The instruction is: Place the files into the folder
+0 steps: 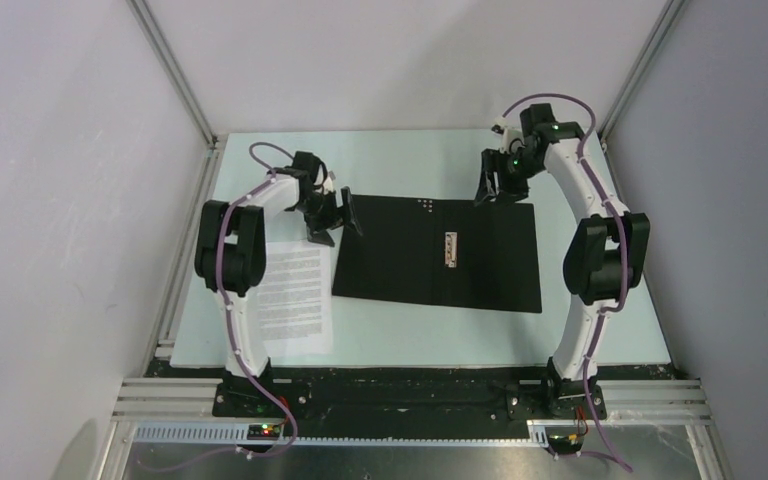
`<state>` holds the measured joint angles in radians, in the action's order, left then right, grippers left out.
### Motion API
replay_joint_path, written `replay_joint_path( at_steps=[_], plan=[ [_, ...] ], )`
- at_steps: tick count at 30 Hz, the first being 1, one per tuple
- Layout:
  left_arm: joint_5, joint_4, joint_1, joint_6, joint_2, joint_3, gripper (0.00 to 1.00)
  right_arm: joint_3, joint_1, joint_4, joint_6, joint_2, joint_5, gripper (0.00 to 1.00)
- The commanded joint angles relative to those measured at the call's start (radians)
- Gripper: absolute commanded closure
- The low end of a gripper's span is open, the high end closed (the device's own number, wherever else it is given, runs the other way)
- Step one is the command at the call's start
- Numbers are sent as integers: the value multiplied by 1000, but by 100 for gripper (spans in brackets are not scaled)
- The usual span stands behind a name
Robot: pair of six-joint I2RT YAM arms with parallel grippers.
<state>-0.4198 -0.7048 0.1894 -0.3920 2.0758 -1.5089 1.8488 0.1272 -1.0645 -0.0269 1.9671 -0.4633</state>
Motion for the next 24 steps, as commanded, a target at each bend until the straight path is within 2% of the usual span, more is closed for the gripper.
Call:
replay_joint_path(
  at_steps=[1,6,12,16,17,20,22,24],
  plan=[
    [-12,-5,34,68,-64,81,11,-35,-27,37,16,-67,12,40],
    [-5,-3,105,83,-149,180,13,-167,6,99,21,-132,29,44],
    [15,31,259,97,-275,315,13,-330,27,151,61,-180,34,61],
    [65,37,325,105,-342,363,11,-362,24,144,57,-204,41,69],
    [85,36,326,106,-368,368,11,-363,25,142,50,-203,41,72],
    [186,14,295,133,-427,378,8,-365,37,139,14,-195,56,91],
    [213,-10,259,157,-468,360,6,-360,51,131,-36,-184,63,97],
    [230,-17,231,175,-498,326,5,-356,77,119,-90,-168,77,96]
  ],
)
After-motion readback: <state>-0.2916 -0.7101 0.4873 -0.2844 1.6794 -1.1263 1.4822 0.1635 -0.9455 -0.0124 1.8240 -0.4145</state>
